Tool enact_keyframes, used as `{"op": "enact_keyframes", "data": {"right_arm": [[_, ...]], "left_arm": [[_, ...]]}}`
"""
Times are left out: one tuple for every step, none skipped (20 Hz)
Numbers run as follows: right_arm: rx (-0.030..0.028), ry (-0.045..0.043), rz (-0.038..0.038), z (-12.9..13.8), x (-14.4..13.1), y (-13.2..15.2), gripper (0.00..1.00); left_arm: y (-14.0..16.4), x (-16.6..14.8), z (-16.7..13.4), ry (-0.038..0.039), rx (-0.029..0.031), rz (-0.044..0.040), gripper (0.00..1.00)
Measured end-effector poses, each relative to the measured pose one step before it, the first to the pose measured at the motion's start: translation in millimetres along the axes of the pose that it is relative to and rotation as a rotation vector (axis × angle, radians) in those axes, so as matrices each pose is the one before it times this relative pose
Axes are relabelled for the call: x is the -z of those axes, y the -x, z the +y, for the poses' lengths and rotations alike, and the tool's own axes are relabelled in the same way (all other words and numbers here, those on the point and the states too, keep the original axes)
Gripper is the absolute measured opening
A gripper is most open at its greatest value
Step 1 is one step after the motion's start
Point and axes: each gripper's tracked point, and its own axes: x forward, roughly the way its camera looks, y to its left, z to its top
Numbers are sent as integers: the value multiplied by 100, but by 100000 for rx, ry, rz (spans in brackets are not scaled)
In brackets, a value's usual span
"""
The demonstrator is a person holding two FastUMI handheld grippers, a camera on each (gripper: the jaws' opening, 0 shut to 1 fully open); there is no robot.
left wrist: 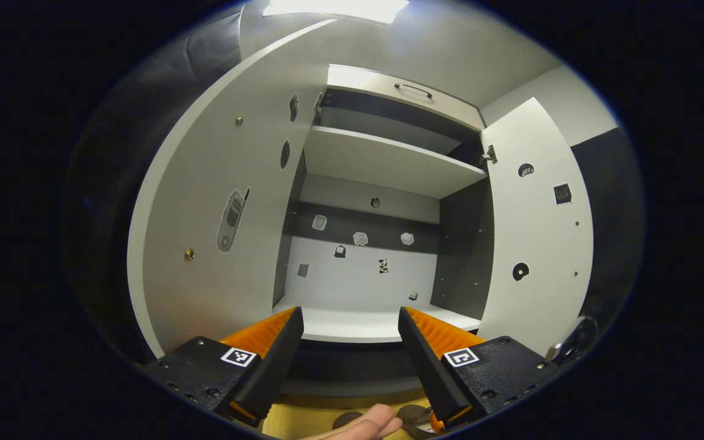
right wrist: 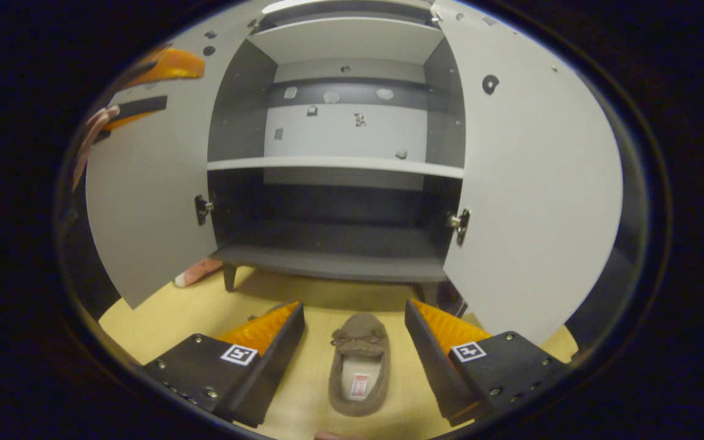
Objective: Grab one shoe with the right hand and put it into the shoe cabinet, grab the other shoe with the left hand and put it into the shoe cabinet; then close the right door with the right hand and the left door with the left hand.
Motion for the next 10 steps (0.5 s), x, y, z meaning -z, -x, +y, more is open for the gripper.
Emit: {"op": "enact_keyframes", "data": {"right_arm": [[-1360,-815,3531,508,1657,-469,97],[-2050,-499,3375,576,1452,-508,99],[-1763,-117,1804,418,931,-359,99],[299,-280,906,-53,769,-428,97],[1756,-1181,1795,-225,674,-599,97],[516,-824,1941,11,723,-533,100],[-632,-370,2395,230,834,-604,100],[-47,-97,2930,22,624,-821,93],[666,-31,2024,-67,302,-739,90],[1219,-640,1708,-173,121,-864,88]], "left_arm": [[-126,341,-79,-827,-262,770,95],[-119,137,-281,-1254,434,271,95],[-135,123,-652,-1588,1864,-190,96],[-118,-34,-853,-1598,2435,-674,95],[-137,305,-576,-1124,1766,453,96],[-44,287,-545,-269,1327,938,95],[-69,306,-487,-99,1288,953,96],[-148,231,-338,76,957,773,96],[-235,224,-208,-44,528,525,96],[-220,181,-60,-574,381,477,96]]}}
